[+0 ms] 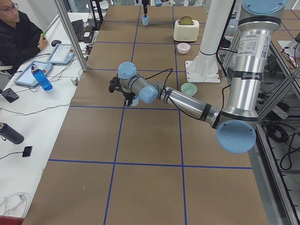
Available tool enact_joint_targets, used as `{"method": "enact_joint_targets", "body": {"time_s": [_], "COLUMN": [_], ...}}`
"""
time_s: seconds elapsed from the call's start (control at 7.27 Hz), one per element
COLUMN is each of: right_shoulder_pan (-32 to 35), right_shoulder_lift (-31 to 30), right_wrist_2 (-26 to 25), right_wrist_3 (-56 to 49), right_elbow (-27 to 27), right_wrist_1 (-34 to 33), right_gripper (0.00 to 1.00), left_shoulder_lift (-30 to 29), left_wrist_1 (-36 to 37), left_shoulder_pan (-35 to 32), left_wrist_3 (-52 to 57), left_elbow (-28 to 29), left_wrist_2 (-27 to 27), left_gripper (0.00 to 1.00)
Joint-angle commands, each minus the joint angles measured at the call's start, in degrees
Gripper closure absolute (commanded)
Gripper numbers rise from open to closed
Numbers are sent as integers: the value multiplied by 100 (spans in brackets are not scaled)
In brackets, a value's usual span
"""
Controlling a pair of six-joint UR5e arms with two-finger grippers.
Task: Stack blue cups with both arms
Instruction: 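Grasp the light-blue cup near the left arm with the left gripper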
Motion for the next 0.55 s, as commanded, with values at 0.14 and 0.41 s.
{"method": "enact_joint_targets", "body": {"time_s": [0.14,0.41], "right_shoulder_pan": [-34,-34], "right_shoulder_lift": [5,-3], "right_wrist_2": [-6,-15], "right_wrist_3": [0,18], "right_elbow": [-28,-28], "right_wrist_1": [0,0], "right_gripper": [2,58], "left_shoulder_lift": [-488,-716], "left_wrist_1": [4,4], "left_shoulder_pan": [397,625], "left_wrist_3": [-917,-1304], "left_elbow": [-31,-14], "left_wrist_2": [57,75], "left_gripper": [100,100]}}
